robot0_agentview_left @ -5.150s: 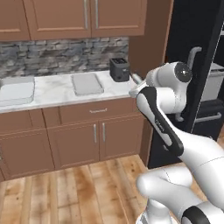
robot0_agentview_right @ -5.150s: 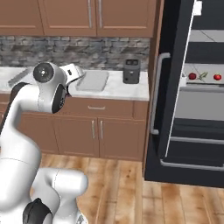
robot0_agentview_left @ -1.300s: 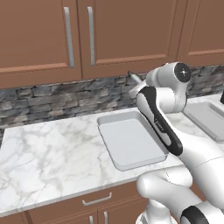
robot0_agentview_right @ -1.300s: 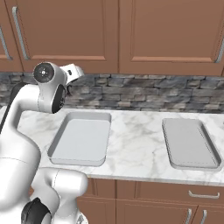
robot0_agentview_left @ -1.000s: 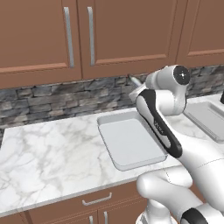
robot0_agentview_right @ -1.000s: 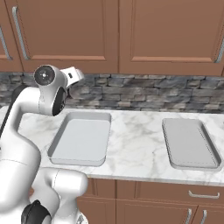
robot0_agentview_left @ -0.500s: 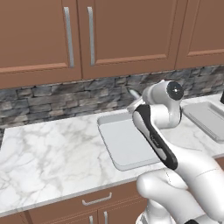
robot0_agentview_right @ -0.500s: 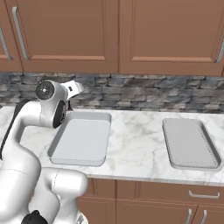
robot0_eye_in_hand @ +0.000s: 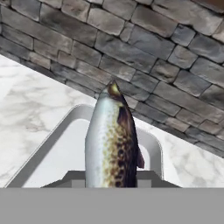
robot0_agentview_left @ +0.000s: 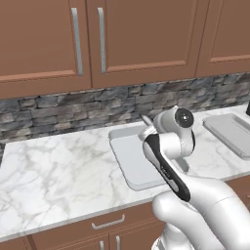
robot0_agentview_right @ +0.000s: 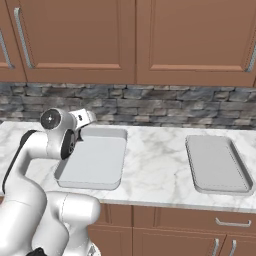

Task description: Place one tomato and one fish in each tupperware on the nearby counter, to pack two identical lunches.

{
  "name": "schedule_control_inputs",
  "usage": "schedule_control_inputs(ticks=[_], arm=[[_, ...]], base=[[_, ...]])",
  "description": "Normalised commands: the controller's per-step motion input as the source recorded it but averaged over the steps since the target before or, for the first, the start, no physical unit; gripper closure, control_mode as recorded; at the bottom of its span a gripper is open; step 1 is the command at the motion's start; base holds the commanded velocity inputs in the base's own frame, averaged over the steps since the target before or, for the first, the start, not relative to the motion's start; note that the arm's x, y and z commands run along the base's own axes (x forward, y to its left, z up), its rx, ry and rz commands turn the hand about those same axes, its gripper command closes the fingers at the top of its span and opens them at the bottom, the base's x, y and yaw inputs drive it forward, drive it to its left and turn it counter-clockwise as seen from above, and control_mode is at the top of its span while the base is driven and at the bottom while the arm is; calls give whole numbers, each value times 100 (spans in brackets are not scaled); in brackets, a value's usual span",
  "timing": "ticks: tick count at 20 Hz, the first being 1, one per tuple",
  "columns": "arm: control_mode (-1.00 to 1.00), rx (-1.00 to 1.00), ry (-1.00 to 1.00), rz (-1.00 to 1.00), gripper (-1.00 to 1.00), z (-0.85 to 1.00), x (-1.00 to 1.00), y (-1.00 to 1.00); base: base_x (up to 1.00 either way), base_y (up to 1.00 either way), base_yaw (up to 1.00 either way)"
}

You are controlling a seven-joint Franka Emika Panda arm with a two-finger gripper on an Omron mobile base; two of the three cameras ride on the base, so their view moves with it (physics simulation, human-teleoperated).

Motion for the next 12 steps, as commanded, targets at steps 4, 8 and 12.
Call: schedule_control_inputs(ticks=[4,8,12], arm=[[-100,0,8,-8,100,-26,14,4],[-100,0,6,-4,100,-20,13,0],[-100,0,16,-6,100,-18,9,0]], base=[[0,0,0],[0,0,0],[0,0,0]])
